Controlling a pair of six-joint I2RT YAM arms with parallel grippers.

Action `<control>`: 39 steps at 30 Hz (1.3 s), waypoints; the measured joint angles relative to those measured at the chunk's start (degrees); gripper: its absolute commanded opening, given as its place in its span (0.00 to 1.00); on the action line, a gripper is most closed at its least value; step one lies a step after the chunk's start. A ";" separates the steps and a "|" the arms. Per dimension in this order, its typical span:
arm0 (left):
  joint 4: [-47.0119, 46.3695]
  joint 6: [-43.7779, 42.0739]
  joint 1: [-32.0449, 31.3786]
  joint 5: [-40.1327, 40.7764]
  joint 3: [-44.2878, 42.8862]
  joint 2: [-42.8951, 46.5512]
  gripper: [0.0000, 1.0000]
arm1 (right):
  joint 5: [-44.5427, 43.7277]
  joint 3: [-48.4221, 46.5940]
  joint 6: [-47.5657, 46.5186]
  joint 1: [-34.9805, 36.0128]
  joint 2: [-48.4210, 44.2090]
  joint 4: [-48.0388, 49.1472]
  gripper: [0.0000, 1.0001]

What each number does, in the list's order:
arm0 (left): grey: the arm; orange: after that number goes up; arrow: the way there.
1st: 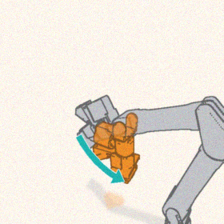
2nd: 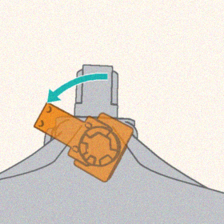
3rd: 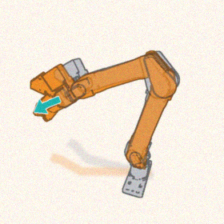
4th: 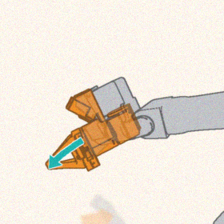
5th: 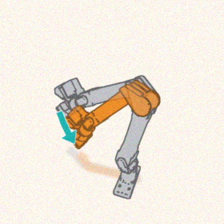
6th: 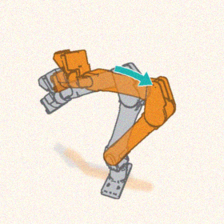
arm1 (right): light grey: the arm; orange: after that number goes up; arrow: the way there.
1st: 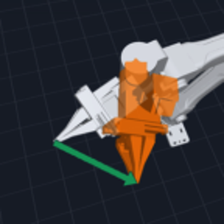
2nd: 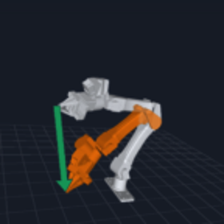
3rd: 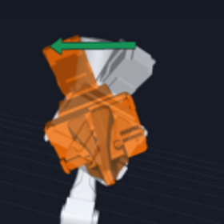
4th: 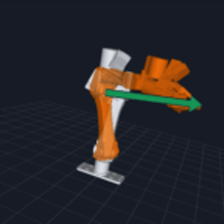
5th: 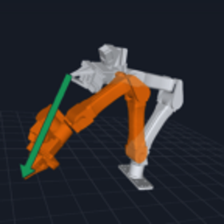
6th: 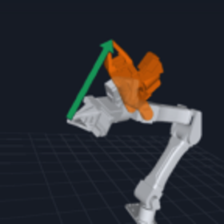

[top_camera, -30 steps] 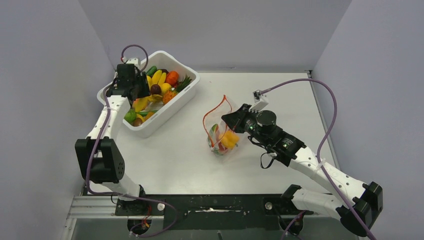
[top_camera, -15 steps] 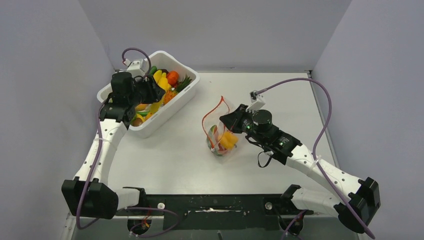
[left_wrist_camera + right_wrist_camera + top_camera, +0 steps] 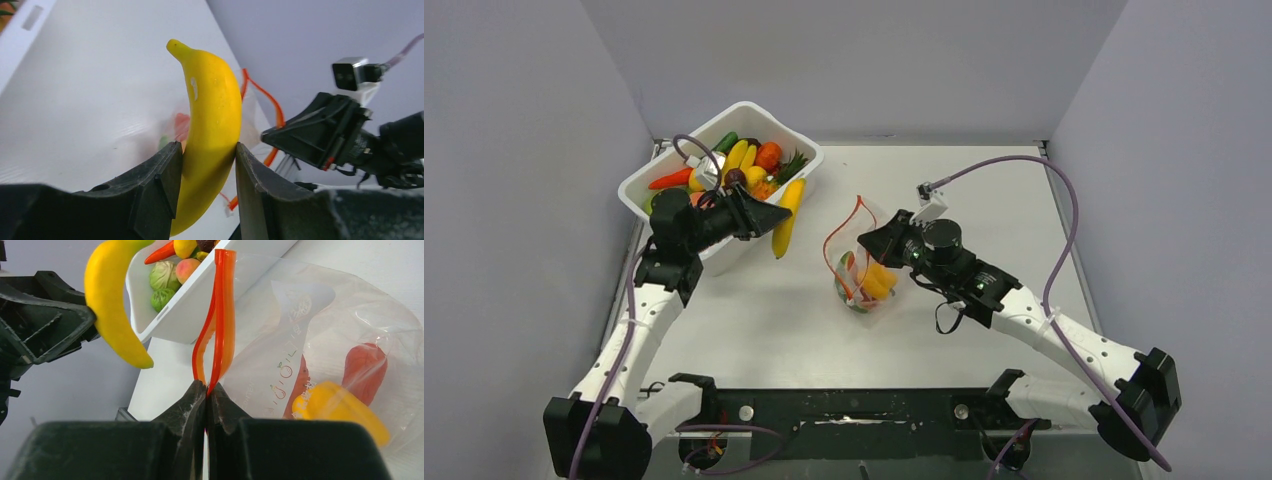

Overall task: Place the food in the zip-top bag and seal the zipper
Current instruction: Place the fake fruit in the zipper food storage bag.

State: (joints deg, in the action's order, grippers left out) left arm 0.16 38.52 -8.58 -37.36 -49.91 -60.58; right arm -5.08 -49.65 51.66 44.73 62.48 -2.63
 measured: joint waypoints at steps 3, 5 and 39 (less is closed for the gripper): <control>-6.45 5.86 -0.61 -2.45 2.51 1.18 0.20 | 0.37 -0.15 0.00 0.11 0.66 0.42 0.00; -12.00 9.97 -1.60 -3.15 4.74 1.90 0.20 | 0.66 -0.35 0.07 0.28 1.01 0.76 0.00; -19.34 16.92 -17.29 3.08 11.30 -1.51 0.18 | 0.66 -0.83 0.20 0.74 1.60 1.70 0.00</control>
State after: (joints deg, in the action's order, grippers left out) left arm -19.18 55.44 -25.87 -34.28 -38.61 -62.08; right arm -4.43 -50.48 51.86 45.47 64.07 -0.93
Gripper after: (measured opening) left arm 0.381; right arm 0.031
